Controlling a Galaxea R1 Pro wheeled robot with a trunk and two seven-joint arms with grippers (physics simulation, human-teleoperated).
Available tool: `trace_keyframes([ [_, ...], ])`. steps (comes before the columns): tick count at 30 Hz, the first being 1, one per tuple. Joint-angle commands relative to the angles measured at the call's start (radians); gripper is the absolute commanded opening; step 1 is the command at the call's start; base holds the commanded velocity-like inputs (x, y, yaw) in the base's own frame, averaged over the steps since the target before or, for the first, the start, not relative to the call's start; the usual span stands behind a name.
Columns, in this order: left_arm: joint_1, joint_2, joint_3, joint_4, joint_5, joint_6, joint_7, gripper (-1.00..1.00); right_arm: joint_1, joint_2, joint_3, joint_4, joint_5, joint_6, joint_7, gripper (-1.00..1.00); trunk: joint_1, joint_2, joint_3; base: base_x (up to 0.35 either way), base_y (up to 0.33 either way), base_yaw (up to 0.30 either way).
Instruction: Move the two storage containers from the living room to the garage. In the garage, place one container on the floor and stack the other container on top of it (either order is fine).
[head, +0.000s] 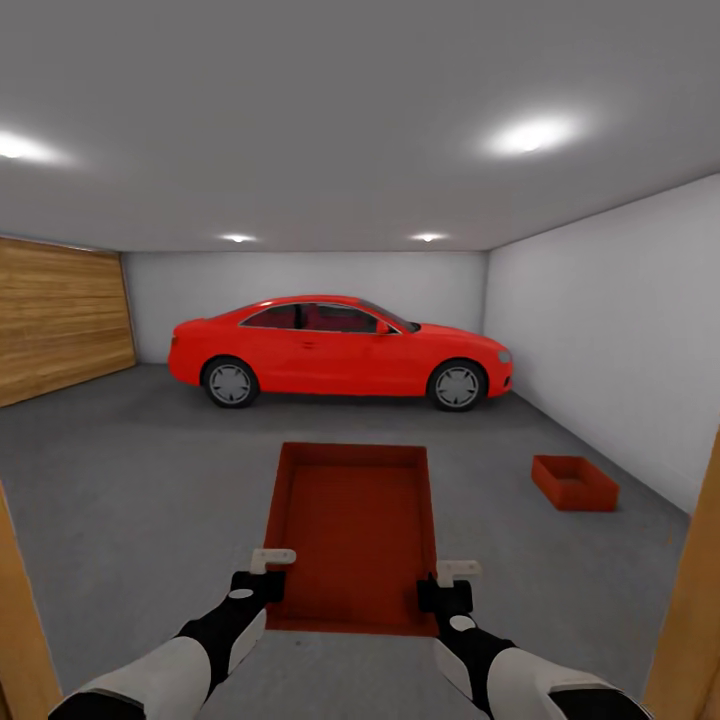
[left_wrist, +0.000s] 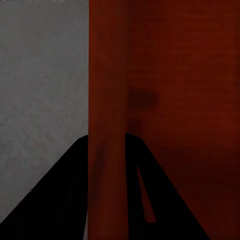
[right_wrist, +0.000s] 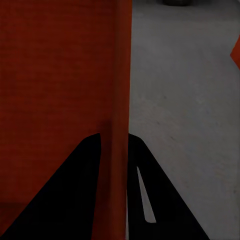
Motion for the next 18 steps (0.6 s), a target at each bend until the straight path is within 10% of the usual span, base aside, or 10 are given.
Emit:
trace_keyframes([
  [1,0.000,0.001,-0.014,0.004,0.016,-0.001,0.010,-1.00,-0.001,-0.002,-0.007,-0.003,0.015,-0.004,-0.008,-1.00,0.001,0.000,0.000,0.322,0.000,0.000],
  [8,0.000,0.001,0.009,0.004,-0.006,-0.001,0.005,-1.00,-0.001,-0.002,0.022,-0.003,-0.015,-0.004,-0.008,-1.00,0.001,0.000,0.000,0.322,0.000,0.000],
  [9,0.000,0.001,-0.054,0.004,0.119,-0.001,0.029,-1.00,-0.001,-0.002,-0.030,-0.003,0.016,-0.004,-0.008,-1.00,0.001,0.000,0.000,0.322,0.000,0.000],
  [18,0.000,0.001,-0.054,0.004,0.119,-0.001,0.029,-1.00,-0.001,-0.003,-0.030,-0.003,0.016,-0.004,-0.008,-1.00,0.001,0.000,0.000,0.322,0.000,0.000],
])
